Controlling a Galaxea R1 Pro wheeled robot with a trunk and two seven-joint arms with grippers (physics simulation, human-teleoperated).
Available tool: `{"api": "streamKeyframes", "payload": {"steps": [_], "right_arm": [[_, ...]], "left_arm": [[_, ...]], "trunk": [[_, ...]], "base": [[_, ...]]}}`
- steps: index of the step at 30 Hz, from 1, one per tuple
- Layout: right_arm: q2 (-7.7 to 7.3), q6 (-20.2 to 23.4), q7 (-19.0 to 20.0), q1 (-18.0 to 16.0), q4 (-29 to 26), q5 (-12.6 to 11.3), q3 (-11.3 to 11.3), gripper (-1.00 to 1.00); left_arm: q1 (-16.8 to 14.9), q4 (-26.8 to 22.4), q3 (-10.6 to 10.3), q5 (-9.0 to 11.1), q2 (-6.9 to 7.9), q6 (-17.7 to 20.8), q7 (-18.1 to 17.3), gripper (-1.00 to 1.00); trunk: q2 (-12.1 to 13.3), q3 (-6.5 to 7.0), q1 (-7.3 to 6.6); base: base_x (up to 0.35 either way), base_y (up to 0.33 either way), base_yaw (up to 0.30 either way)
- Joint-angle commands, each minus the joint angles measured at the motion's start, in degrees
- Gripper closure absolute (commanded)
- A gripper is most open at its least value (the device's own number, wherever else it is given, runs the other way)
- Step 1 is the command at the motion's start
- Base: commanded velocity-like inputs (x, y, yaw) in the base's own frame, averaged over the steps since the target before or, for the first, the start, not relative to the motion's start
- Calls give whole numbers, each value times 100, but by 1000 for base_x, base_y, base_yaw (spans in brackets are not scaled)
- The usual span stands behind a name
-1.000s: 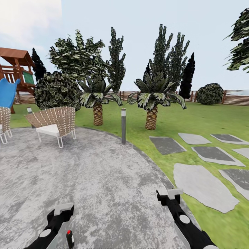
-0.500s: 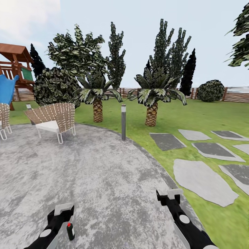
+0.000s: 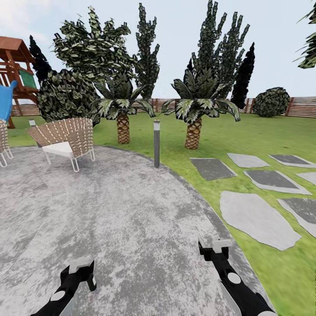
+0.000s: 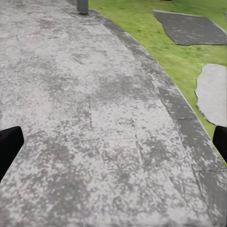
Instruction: In the garden, pick up the pesticide atomizer on the floor and spray pesticide onto both trees until each tree trunk is fully covered.
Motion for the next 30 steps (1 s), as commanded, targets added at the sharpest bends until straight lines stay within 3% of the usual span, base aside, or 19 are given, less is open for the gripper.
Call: {"api": "streamKeyframes", "payload": {"steps": [1,30], "right_arm": [[-1,0,0,0,0,0,0,-100],[-7,0,0,0,0,0,0,-100]], "left_arm": [[-2,0,0,-2,0,-1,0,-100],[0,0,-8,-4,0,-28,0,-100]], "trunk": [[-2,-32,2],[-41,-939,77]], "base": [[0,0,0],[0,0,0]]}}
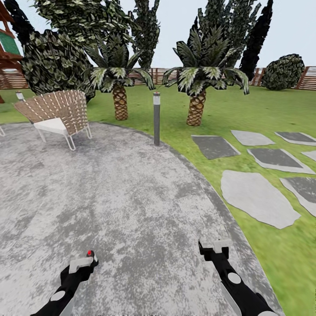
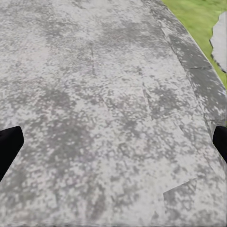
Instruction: In the garden, pick up the pesticide atomizer on the floor and spray pesticide onto both trees until each tree trunk is fully covered.
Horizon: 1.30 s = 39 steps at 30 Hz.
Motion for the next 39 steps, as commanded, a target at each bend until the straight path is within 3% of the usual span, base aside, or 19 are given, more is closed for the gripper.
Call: {"api": "streamKeyframes", "payload": {"steps": [1,24,30,34,39], "right_arm": [[-1,0,0,0,0,0,0,-100],[-2,0,0,0,0,0,0,-100],[4,0,0,0,1,0,6,-100],[14,0,0,0,-1,0,9,-100],[15,0,0,0,-7,4,5,-100]], "left_arm": [[0,0,0,0,0,0,0,-100],[0,7,-11,-25,-11,-29,-5,-100],[0,8,-26,-35,-17,-56,-9,-100],[1,34,-20,7,-18,-608,-8,-100],[0,172,-14,21,-18,-707,-7,-100]], "trunk": [[-2,-32,2],[-33,-713,61],[-33,-719,61],[-33,-719,61],[-33,-719,61]], "base": [[0,0,0],[0,0,0],[0,0,0],[0,0,0],[0,0,0]]}}
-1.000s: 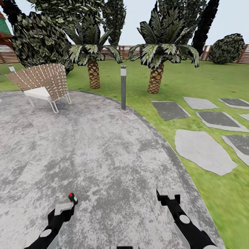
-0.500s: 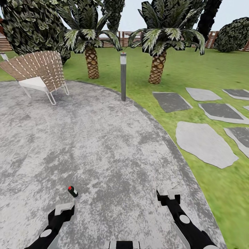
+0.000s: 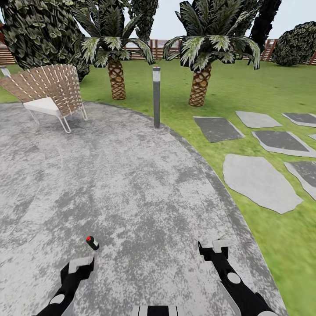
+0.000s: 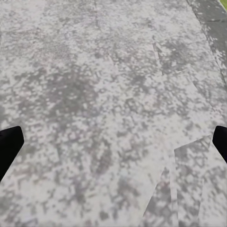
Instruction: In the garden, pick up the pesticide atomizer on the floor and spray pesticide onto both trees until each tree trunk is fully covered.
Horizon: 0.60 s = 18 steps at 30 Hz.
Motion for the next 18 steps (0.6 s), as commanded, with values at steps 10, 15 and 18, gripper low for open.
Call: {"api": "streamKeyframes", "payload": {"steps": [10,15,18], "right_arm": [[-1,0,0,0,7,13,3,-100],[-1,0,0,0,14,14,1,-100],[-6,0,0,0,11,14,1,-100]], "left_arm": [[-2,57,18,-13,0,-23,-2,-100],[-9,57,22,-6,8,-23,6,-100],[-4,57,22,-5,8,-29,7,-100]], "trunk": [[0,0,0],[0,0,0],[0,0,0]], "base": [[53,0,0],[181,0,0],[57,0,0]]}}
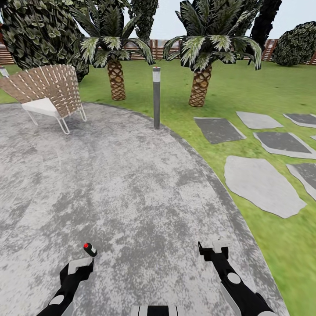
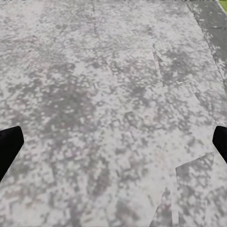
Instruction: In the garden, pick up the pesticide atomizer on the floor and spray pesticide onto both trees until each tree trunk is fully covered.
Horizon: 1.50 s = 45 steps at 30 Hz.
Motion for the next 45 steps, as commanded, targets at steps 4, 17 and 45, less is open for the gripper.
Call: {"api": "streamKeyframes", "payload": {"steps": [4,17,45], "right_arm": [[-2,0,0,0,-4,0,-2,-100],[-3,0,0,0,-12,-9,3,-100],[6,0,0,0,-4,-1,3,-100]], "left_arm": [[3,0,0,0,-3,1,0,-100],[3,0,0,7,-8,-3,-1,-100],[3,-8,9,4,-8,-3,0,-100]], "trunk": [[0,0,0],[0,0,0],[0,0,0]], "base": [[92,0,0],[189,0,1],[119,-185,253]]}}
